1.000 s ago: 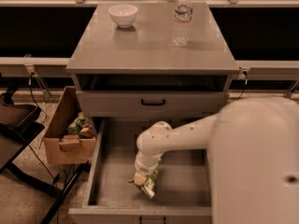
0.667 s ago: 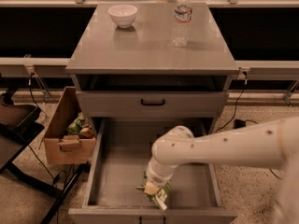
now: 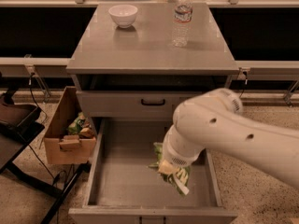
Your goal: Pick green jalapeno chip bag from middle drawer and place on counter
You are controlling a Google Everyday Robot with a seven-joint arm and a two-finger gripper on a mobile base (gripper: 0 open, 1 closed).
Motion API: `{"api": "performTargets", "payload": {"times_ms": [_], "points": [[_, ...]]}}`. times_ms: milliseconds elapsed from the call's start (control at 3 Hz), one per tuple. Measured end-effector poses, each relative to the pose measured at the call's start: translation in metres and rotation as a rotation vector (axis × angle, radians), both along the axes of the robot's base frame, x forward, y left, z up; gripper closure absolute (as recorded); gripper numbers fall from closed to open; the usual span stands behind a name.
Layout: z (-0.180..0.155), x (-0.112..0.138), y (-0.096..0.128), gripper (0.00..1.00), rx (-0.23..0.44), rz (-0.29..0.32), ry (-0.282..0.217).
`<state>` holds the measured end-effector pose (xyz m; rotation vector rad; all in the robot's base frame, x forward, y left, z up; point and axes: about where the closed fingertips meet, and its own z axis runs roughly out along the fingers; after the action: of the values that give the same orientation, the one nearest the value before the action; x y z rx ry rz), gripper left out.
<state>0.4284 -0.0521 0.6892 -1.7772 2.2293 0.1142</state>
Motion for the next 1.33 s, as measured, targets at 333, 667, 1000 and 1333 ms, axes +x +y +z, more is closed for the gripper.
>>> {"api": "performTargets", "payload": {"times_ms": [333,667,1000,1333], "points": [[0.077,0.034,-0.005,1.00,-0.012,0.056,-0.077],[0.137,0.080,0.012,1.00,0.017,0.081,-0.155],[0.186,0.134,0.031,1.00,0.051,0.076,-0.233],[0.212,0.144,0.039,1.00,0.079,0.075,-0.278]]}}
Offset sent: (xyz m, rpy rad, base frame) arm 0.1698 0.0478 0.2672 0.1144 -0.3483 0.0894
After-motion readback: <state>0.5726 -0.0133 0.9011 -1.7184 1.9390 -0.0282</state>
